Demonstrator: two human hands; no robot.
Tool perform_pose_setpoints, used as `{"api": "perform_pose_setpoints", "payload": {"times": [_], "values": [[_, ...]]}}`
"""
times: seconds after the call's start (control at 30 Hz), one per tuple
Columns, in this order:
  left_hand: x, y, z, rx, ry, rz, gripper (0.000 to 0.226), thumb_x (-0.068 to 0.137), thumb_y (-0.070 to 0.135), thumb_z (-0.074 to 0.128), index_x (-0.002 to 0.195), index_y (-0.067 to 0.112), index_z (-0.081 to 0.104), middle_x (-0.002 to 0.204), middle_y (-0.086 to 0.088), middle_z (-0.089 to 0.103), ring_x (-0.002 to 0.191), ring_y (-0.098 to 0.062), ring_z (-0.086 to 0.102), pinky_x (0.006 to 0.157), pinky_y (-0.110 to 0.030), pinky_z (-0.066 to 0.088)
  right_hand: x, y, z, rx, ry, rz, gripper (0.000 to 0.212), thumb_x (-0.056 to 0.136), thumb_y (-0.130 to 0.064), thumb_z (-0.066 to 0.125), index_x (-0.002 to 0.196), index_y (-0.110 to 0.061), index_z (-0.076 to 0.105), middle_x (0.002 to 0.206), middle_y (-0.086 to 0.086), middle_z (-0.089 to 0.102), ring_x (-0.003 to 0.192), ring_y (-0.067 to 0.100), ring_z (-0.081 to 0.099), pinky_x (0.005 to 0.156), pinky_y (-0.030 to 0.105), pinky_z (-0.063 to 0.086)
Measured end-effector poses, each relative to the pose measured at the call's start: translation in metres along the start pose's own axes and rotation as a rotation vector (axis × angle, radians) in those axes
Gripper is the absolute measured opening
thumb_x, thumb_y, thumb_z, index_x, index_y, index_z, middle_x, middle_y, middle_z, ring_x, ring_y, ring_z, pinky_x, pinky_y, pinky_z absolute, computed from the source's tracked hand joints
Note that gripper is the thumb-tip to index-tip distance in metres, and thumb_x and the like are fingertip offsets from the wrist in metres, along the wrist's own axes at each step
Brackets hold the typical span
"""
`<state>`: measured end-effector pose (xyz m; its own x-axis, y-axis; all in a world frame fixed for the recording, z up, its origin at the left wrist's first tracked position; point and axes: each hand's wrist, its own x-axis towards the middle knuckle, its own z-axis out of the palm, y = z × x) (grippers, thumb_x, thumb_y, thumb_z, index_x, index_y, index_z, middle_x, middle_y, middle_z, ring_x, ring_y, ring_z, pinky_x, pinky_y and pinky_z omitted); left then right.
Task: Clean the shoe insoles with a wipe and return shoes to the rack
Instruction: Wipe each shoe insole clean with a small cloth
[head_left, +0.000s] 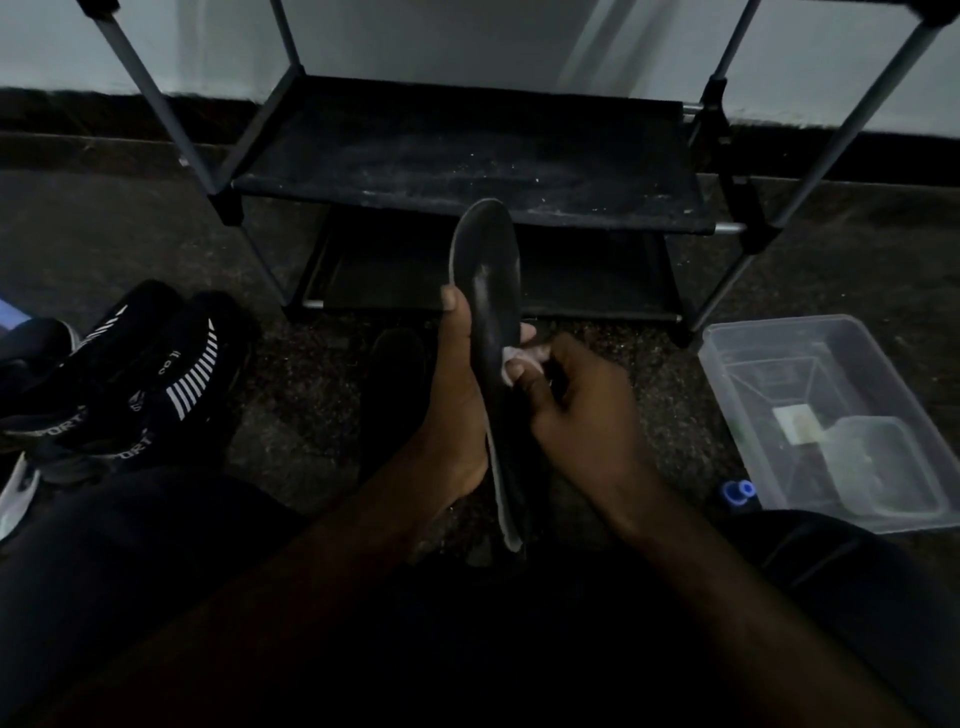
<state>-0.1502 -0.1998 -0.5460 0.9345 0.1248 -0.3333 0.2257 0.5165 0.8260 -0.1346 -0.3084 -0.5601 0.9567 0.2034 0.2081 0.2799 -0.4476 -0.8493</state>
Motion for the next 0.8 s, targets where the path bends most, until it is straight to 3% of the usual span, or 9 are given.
{"api": "perform_pose_setpoints", "payload": {"times": [0.1,0.2,0.3,0.5,0.67,0.8], "values": [[0.000,-0.001,0.001,-0.008,0.012,0.008,0.092,0.071,0.080,0.029,0.105,-0.001,0.059,0.093,-0.022,0.069,0.091,-0.031,0.068,0.082,-0.038,0.055,0.003,0.001,-0.002,-0.014,0.027,0.029,0.013,0.093,-0.026,0.064,0.090,-0.015,0.068,0.085,-0.010,0.072,0.078,0.001,0.067,0.071,0.034,0.055],[0.002,0.005,-0.004,-0.077,-0.017,-0.014,0.104,0.066,0.082,0.030,0.118,-0.004,0.055,0.110,-0.030,0.067,0.105,-0.039,0.066,0.095,-0.049,0.051,-0.007,-0.009,0.002,0.141,-0.118,-0.055,0.007,0.093,-0.017,0.066,0.089,-0.012,0.070,0.086,-0.009,0.073,0.082,0.001,0.068,0.075,0.028,0.057],[0.001,0.009,-0.006,-0.103,-0.048,-0.027,0.109,0.065,0.083,0.029,0.125,-0.005,0.053,0.112,-0.032,0.065,0.108,-0.042,0.064,0.098,-0.053,0.048,-0.013,-0.013,0.004,0.170,-0.200,-0.116,0.006,0.093,-0.014,0.065,0.091,-0.012,0.070,0.087,-0.009,0.073,0.083,-0.001,0.069,0.074,0.024,0.056],[0.001,0.002,0.000,-0.021,-0.031,-0.018,0.092,0.078,0.074,0.029,0.109,-0.007,0.061,0.083,-0.019,0.069,0.080,-0.026,0.069,0.072,-0.031,0.056,0.004,0.005,-0.004,-0.162,0.065,-0.017,0.011,0.092,-0.028,0.065,0.083,-0.021,0.064,0.082,-0.011,0.071,0.067,0.004,0.063,0.059,0.023,0.042],[0.003,0.007,-0.007,-0.098,-0.048,-0.090,0.099,0.077,0.078,0.029,0.124,-0.006,0.055,0.115,-0.030,0.065,0.110,-0.039,0.064,0.097,-0.048,0.049,-0.012,-0.009,0.006,0.127,-0.156,-0.040,0.010,0.093,-0.024,0.064,0.089,-0.015,0.068,0.083,-0.007,0.073,0.076,0.007,0.069,0.069,0.039,0.057],[0.004,0.006,-0.008,-0.088,-0.044,-0.102,0.099,0.080,0.078,0.025,0.122,-0.005,0.057,0.109,-0.028,0.068,0.104,-0.038,0.066,0.093,-0.046,0.051,-0.010,-0.006,0.006,0.032,-0.135,-0.084,0.013,0.093,-0.026,0.062,0.090,-0.015,0.068,0.085,-0.008,0.073,0.078,0.006,0.069,0.071,0.034,0.056]]}}
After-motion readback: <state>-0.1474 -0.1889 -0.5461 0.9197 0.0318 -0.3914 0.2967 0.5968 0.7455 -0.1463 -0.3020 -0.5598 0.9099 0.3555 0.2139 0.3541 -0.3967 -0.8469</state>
